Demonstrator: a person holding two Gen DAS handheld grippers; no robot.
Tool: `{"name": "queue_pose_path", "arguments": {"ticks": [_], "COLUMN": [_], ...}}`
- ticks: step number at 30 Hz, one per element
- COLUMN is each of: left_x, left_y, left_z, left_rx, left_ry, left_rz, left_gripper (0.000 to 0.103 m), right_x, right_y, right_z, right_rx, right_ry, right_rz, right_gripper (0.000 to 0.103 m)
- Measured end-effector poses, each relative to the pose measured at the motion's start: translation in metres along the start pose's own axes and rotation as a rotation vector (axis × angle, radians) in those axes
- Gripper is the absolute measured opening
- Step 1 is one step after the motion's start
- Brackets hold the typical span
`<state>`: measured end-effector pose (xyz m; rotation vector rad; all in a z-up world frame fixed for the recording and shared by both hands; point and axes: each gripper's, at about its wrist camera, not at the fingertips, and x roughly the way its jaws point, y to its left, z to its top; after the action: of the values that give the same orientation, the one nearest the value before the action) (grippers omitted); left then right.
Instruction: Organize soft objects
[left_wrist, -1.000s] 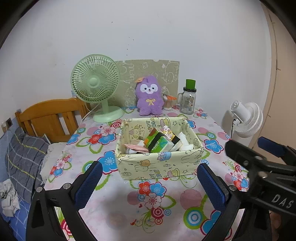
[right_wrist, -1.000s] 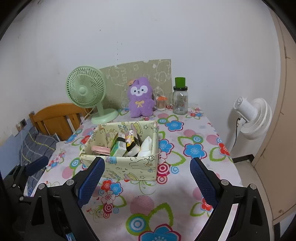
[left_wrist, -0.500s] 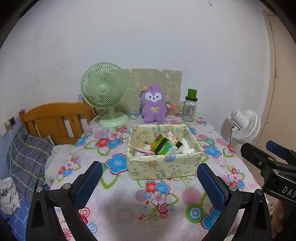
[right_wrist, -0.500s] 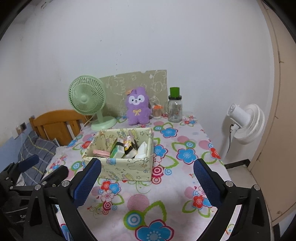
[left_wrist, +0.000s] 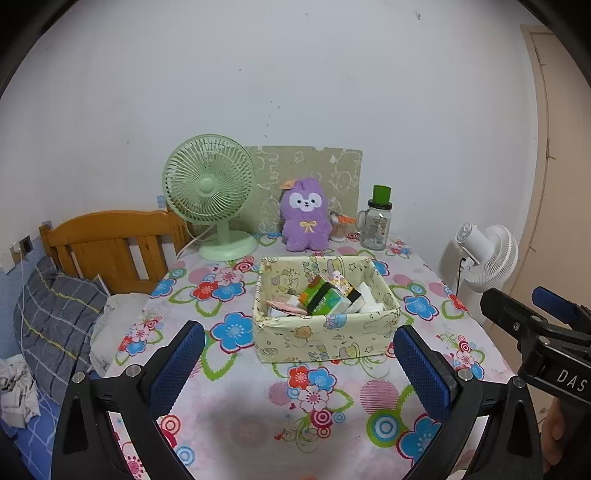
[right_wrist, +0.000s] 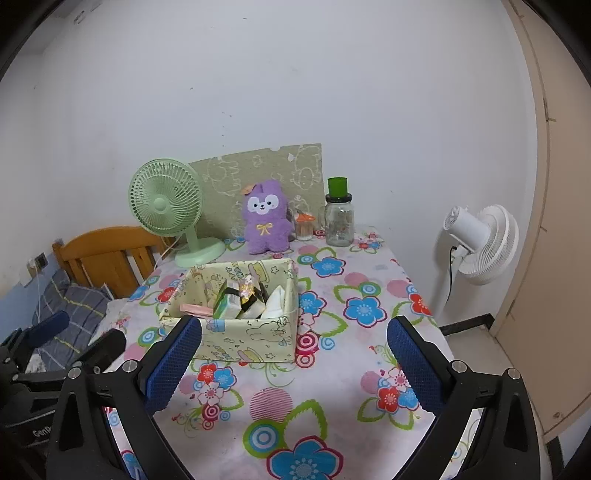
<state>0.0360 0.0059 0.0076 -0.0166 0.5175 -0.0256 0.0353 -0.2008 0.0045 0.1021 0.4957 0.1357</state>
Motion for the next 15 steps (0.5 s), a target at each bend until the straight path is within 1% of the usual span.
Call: {"name": "queue_pose_path", "arguments": {"ticks": [15], "left_x": [0.0022], "left_y": [0.0012], "left_z": [0.0006], "left_rx": [-0.006], "left_ry": [-0.001], "left_rz": [-0.005], "left_gripper": [0.103], "right_x": [0.0012], "right_y": [0.0004], "right_z": [0.0016], "right_rx": [-0.002], "right_ry": [-0.005], "right_rz": [-0.01], "right_gripper": [0.102]}}
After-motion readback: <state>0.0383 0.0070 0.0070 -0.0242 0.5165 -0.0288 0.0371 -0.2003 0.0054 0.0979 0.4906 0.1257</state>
